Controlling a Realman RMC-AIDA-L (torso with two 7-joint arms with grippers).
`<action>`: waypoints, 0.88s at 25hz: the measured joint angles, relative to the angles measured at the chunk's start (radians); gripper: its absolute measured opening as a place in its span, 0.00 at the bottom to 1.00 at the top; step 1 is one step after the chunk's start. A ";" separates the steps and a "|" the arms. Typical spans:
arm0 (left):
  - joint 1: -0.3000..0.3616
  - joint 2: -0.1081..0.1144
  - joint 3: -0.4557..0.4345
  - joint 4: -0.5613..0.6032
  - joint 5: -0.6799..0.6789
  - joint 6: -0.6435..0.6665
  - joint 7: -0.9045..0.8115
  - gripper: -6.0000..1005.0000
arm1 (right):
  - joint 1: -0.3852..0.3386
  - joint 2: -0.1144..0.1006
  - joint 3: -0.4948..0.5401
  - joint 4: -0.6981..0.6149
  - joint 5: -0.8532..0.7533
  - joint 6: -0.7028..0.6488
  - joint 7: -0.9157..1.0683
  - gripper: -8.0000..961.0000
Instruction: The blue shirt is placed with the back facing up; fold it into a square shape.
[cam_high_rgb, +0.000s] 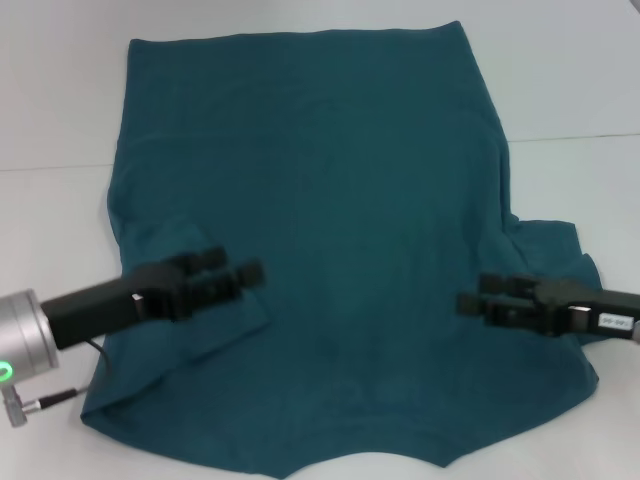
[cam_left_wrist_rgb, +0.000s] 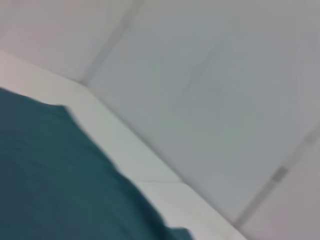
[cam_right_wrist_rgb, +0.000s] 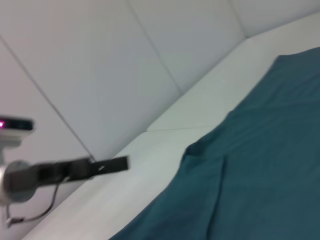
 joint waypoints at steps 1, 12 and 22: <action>0.000 0.000 0.012 -0.002 0.002 0.025 0.023 0.83 | -0.001 -0.010 0.000 -0.009 -0.001 -0.005 0.027 0.95; 0.011 -0.004 0.146 -0.037 0.087 0.086 0.377 0.88 | -0.035 -0.070 0.003 -0.127 -0.007 -0.019 0.340 0.95; 0.008 -0.005 0.170 -0.032 0.160 0.058 0.431 0.88 | -0.070 -0.111 0.045 -0.153 -0.086 0.013 0.510 0.95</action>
